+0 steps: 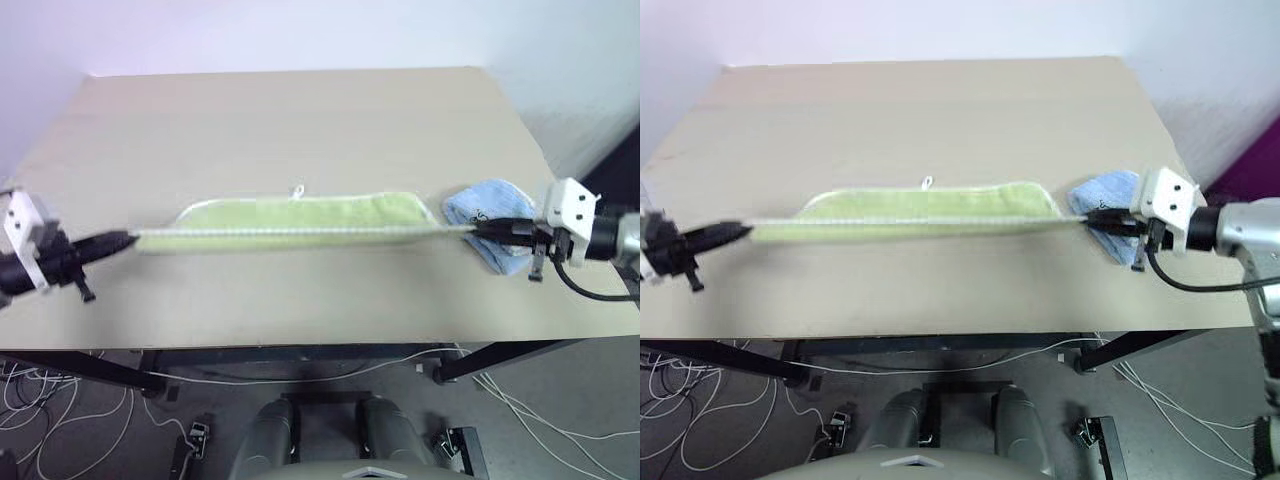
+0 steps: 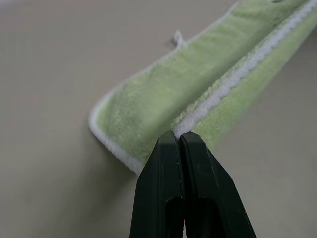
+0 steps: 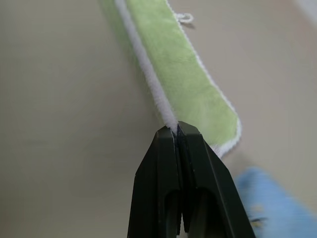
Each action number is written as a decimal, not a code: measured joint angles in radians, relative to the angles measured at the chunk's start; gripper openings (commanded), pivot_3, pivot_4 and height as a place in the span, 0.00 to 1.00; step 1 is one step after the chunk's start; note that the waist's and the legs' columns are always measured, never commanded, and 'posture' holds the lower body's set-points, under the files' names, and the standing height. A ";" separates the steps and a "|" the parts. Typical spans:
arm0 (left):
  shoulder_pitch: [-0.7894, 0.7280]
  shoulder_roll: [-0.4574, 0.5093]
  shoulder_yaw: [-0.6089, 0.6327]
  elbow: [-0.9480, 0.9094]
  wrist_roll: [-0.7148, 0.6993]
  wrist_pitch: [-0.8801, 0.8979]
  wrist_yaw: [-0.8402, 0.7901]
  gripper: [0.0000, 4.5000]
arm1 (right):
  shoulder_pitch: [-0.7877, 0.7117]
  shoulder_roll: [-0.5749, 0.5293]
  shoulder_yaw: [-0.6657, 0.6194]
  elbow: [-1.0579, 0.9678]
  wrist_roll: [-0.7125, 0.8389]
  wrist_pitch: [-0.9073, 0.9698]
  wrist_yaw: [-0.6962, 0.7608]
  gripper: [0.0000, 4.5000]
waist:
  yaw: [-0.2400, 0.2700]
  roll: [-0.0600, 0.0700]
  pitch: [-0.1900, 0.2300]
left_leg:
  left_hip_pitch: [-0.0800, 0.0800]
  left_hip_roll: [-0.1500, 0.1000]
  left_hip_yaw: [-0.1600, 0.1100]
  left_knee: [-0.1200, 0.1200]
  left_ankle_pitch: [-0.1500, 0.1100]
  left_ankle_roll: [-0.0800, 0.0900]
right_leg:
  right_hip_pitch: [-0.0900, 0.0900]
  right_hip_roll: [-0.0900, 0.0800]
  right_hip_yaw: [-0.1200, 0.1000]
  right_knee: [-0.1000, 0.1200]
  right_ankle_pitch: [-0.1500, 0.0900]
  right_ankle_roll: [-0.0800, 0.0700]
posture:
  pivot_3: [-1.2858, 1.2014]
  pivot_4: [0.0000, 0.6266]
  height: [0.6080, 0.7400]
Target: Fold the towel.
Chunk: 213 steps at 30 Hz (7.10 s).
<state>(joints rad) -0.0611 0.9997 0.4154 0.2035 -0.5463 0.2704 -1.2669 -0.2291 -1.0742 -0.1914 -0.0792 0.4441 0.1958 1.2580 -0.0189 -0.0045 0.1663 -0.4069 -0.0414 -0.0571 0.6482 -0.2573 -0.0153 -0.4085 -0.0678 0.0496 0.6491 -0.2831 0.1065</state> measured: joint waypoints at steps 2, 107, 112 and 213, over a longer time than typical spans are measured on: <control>0.061 0.009 0.008 -0.045 -0.006 0.041 -0.004 0.00 | 0.061 -0.030 -0.029 -0.054 0.038 0.061 0.030 0.00 | 0.007 0.000 0.000 | 0.000 0.000 0.000 0.000 0.000 0.000 | 0.001 -0.001 0.000 -0.001 0.000 0.000 | 0.52 0.24 1.00; -0.119 -0.315 -0.322 -0.224 0.123 -0.084 0.243 0.96 | -0.046 0.861 -0.298 0.003 1.109 0.707 -1.766 0.00 | 0.002 -0.002 -0.002 | -0.001 -0.001 0.000 0.000 0.000 0.000 | -0.001 0.002 -0.001 0.000 0.000 0.000 | 0.52 0.24 1.00; -0.119 -0.319 -0.323 -0.223 0.124 -0.089 0.245 0.96 | -0.028 0.787 -0.299 -0.003 1.112 0.699 -1.766 0.00 | 0.003 -0.002 -0.002 | -0.001 -0.002 0.000 0.000 0.000 0.000 | -0.001 0.002 -0.001 0.000 0.000 0.000 | 0.52 0.24 1.00; -0.058 -0.393 -0.341 -0.298 0.142 -0.097 0.355 0.96 | -0.517 0.764 0.416 0.490 -0.296 0.166 -0.507 0.00 | 0.005 -0.002 -0.001 | -0.002 -0.002 -0.001 -0.001 0.000 -0.001 | -0.003 0.001 -0.002 -0.002 0.000 0.000 | 0.52 0.24 1.00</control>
<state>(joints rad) -0.1192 0.6071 0.0746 -0.0941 -0.4040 0.1730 -0.9114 -0.7458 -0.3105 0.2245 0.4106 0.1477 0.3619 0.7515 -0.0141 -0.0067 0.1651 -0.4089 -0.0429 -0.0579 0.6470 -0.2570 -0.0158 -0.4112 -0.0667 0.0477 0.6473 -0.2828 0.1064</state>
